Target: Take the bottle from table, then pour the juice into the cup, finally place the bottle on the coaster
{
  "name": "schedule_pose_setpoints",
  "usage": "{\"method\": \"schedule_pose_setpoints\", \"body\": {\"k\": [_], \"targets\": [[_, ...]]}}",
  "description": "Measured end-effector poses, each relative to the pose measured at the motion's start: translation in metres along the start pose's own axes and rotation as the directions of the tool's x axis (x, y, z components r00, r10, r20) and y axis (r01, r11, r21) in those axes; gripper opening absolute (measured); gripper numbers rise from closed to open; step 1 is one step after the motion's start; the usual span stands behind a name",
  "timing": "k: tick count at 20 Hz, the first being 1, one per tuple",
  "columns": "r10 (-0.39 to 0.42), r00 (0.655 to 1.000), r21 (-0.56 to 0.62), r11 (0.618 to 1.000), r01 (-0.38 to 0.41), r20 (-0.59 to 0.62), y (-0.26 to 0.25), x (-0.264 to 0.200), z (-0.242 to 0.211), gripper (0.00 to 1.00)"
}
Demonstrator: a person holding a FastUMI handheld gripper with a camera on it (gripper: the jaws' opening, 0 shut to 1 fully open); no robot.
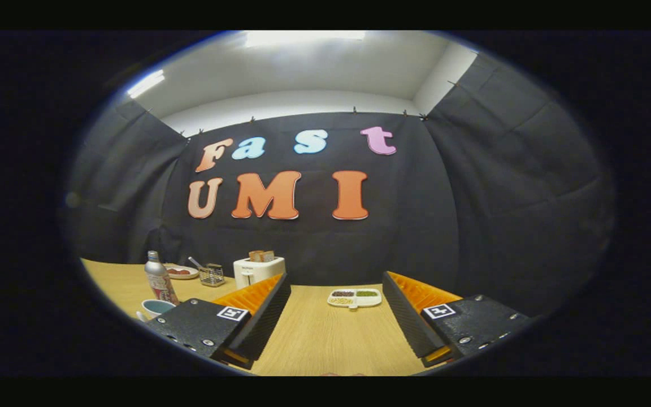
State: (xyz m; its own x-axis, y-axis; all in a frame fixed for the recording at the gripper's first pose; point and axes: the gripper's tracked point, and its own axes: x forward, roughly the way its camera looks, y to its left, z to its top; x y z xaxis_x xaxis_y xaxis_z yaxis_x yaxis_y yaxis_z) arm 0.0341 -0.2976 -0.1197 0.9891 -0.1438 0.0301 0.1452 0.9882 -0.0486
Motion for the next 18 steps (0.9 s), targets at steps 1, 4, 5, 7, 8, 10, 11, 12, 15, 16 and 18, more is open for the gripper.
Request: {"method": "schedule_pose_setpoints", "body": {"k": [1,4,5,7,8,10,11,12,15,16,18], "targets": [[0.007,1.000,0.001,1.000,-0.007,0.012,-0.005,0.006,-0.004,0.97],[0.026,1.000,0.017,1.000,-0.026,-0.006,-0.011,0.024,-0.029,0.97],[0.029,0.999,0.020,0.999,-0.028,-0.027,-0.011,0.029,-0.038,0.97],[0.045,0.997,0.028,0.999,-0.044,-0.064,-0.010,0.031,-0.054,0.97],[0.047,0.996,0.042,0.998,-0.044,-0.075,-0.010,0.036,-0.059,0.97],[0.053,0.994,0.069,0.997,-0.047,-0.094,-0.009,0.037,-0.067,0.97],[0.055,0.993,0.068,0.997,-0.048,-0.104,-0.008,0.037,-0.072,0.97],[0.052,0.992,0.059,0.997,-0.045,-0.117,-0.010,0.038,-0.079,0.97],[0.056,0.985,0.027,0.998,-0.053,-0.160,-0.009,0.036,-0.096,0.97],[0.058,0.982,0.018,0.998,-0.056,-0.179,-0.011,0.034,-0.100,0.97],[0.066,0.981,0.037,0.997,-0.061,-0.182,-0.012,0.034,-0.101,0.97]]}}
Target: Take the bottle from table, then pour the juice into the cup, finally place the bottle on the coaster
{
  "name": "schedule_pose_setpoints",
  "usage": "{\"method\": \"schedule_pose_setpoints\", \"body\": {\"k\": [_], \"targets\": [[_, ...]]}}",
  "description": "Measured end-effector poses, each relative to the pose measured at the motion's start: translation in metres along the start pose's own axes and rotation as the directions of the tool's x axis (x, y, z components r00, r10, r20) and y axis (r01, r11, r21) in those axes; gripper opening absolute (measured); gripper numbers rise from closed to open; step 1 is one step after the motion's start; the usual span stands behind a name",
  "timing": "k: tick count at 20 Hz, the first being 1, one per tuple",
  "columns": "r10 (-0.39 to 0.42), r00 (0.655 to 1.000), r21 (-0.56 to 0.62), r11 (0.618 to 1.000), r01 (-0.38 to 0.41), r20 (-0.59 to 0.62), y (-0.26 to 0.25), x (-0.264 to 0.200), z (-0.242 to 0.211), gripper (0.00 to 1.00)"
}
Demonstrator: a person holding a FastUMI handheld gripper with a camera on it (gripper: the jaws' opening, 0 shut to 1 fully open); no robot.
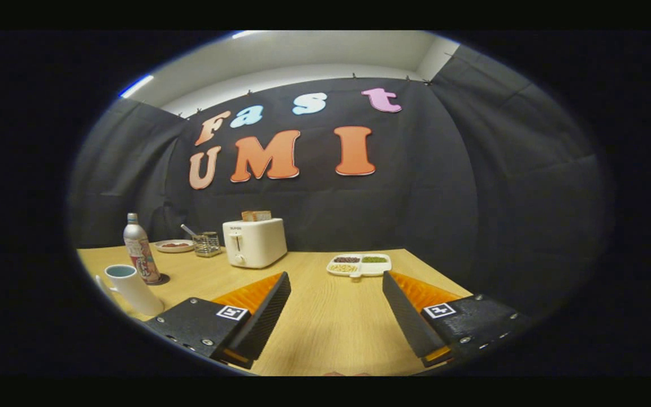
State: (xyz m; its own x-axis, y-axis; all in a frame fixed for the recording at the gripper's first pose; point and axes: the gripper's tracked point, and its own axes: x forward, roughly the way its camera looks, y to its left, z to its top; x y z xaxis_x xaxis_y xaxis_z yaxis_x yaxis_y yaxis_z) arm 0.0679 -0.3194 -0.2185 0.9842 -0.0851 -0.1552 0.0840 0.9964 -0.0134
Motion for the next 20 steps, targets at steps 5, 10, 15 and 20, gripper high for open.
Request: {"method": "schedule_pose_setpoints", "body": {"k": [5,10,15,20], "targets": [[-0.012,1.000,0.072,0.997,0.011,0.016,-0.011,0.001,0.004,0.97],[-0.039,0.994,-0.002,0.999,0.039,-0.101,-0.006,-0.001,-0.028,0.96],[-0.072,0.993,-0.094,0.994,0.063,-0.094,-0.004,-0.011,-0.022,0.97],[-0.090,0.992,-0.044,0.995,0.086,-0.087,-0.013,-0.033,-0.018,0.97]]}}
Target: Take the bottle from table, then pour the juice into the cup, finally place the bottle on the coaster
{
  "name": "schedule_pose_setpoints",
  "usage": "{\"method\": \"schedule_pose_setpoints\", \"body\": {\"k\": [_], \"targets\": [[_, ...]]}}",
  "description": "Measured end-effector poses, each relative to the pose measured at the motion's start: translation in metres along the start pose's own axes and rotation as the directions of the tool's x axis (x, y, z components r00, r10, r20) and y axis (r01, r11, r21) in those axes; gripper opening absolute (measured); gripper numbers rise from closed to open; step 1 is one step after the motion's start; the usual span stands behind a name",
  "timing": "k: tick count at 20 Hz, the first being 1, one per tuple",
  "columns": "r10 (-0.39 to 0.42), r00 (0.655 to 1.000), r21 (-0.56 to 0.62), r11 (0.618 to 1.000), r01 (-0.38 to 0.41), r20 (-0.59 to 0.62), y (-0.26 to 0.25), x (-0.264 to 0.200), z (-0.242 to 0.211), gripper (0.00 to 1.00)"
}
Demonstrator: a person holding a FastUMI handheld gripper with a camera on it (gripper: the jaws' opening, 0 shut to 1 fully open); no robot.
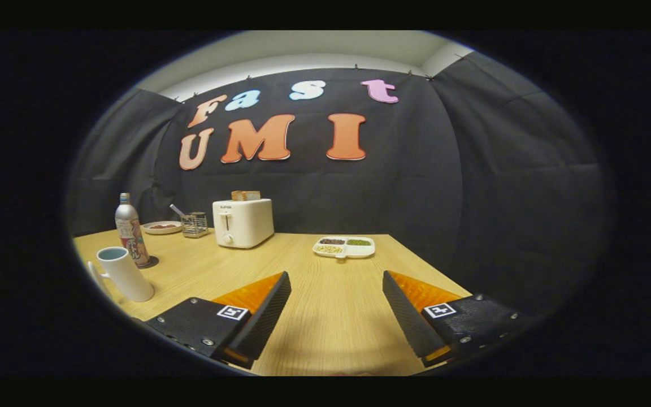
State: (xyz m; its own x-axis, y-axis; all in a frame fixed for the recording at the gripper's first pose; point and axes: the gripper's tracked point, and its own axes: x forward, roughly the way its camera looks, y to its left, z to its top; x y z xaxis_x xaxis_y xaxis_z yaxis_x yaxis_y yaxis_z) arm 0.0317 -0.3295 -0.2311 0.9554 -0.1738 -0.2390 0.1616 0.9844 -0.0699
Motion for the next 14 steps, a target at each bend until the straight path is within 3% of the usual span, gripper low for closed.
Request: {"method": "schedule_pose_setpoints", "body": {"k": [7,14], "targets": [[0.006,0.999,0.006,1.000,-0.007,0.051,0.000,-0.031,0.008,0.97],[0.009,0.999,0.009,1.000,-0.010,0.053,0.001,-0.029,0.010,0.97]]}}
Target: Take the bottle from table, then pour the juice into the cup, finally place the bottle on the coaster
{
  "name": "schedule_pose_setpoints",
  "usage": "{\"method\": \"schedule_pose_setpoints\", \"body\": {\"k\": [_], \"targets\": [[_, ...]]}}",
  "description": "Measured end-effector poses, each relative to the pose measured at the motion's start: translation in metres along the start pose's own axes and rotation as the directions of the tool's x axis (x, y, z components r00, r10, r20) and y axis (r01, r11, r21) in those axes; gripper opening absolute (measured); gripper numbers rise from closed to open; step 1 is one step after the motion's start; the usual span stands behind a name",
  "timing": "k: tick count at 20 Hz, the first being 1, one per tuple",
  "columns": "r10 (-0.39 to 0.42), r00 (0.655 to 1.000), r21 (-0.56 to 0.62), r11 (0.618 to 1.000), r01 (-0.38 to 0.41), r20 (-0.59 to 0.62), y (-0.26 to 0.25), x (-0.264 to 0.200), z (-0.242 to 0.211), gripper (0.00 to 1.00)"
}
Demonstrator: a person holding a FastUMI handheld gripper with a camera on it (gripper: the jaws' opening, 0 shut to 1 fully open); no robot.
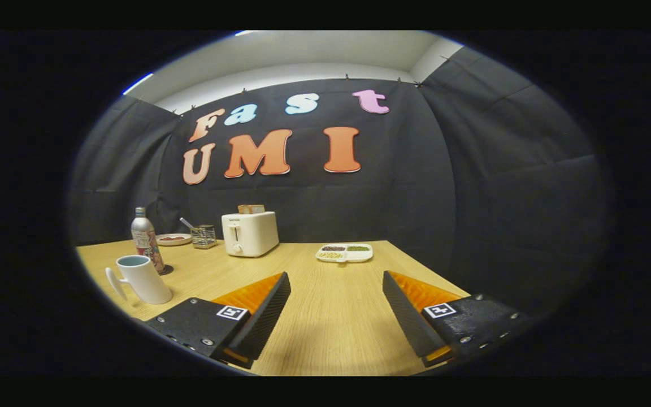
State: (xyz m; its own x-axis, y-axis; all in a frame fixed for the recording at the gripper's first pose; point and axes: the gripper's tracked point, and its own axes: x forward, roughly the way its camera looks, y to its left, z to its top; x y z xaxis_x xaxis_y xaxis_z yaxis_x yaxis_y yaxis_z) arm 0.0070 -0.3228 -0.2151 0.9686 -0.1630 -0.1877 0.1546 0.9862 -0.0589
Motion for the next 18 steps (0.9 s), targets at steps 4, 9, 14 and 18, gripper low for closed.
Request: {"method": "schedule_pose_setpoints", "body": {"k": [4,9,14,18], "targets": [[-0.003,1.000,0.002,1.000,0.003,0.003,-0.0014,-0.0007,0.0000,0.97],[-0.002,1.000,0.002,1.000,0.002,0.003,-0.0019,-0.0009,0.0002,0.97],[-0.001,1.000,0.003,1.000,0.001,0.005,-0.0019,-0.0006,0.0000,0.97],[0.000,1.000,0.004,1.000,0.000,0.003,-0.0014,-0.0007,-0.0001,0.97]]}}
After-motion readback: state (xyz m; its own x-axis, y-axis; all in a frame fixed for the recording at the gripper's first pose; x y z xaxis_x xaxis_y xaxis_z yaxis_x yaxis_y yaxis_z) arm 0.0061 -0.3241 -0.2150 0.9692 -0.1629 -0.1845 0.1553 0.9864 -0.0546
